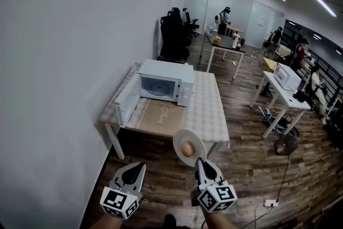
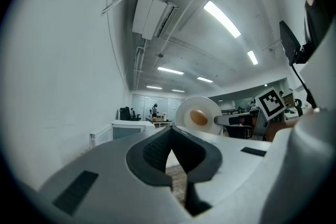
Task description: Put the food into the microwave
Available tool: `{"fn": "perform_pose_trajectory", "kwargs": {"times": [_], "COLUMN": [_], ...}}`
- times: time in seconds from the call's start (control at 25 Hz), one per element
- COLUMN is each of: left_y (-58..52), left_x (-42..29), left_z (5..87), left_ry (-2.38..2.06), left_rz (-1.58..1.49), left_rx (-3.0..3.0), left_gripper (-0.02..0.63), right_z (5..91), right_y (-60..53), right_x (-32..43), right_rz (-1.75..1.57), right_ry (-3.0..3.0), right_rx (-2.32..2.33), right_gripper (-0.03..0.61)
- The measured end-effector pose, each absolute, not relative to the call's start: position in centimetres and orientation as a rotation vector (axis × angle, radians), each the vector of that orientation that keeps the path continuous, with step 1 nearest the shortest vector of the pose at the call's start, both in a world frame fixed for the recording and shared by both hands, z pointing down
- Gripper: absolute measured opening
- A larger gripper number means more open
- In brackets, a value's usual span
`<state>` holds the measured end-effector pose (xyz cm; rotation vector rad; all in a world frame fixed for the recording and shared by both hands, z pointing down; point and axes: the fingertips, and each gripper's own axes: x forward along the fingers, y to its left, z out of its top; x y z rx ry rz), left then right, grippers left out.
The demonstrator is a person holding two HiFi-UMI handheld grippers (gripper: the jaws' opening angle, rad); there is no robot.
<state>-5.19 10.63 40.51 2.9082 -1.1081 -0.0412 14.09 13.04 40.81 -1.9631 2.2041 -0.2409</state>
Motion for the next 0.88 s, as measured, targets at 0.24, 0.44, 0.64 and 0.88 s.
{"fn": "perform_pose_trajectory", "kwargs": {"times": [0.24,0.44,0.64,0.88], "left_y": [8.5,7.0,6.3,4.7], "left_x": [-3.0,-1.9,0.1,1.7], "left_z": [40.3,40.0,40.3,41.2], "left_ry": [-1.152,-1.208,-1.223,-1.285], "left_rz": [-0.03,-0.015,0.001,0.023], "left_rx": [2.892,2.894,2.874,2.837], "left_gripper": [0.008,0.008,0.008,0.008], "right_z": [40.7,41.0,41.2,41.7], "right_y": [10.6,9.0,8.0,5.9], "right_x": [16.6,17.8,19.5,21.5], "right_rz": [-0.246,-0.251,-0.263,-0.275], "right_ry": [2.224,2.247,2.26,2.268], "right_rx": [-1.945,-1.913,-1.884,-1.86], "right_gripper": [0.017,0.017,0.016,0.016]}}
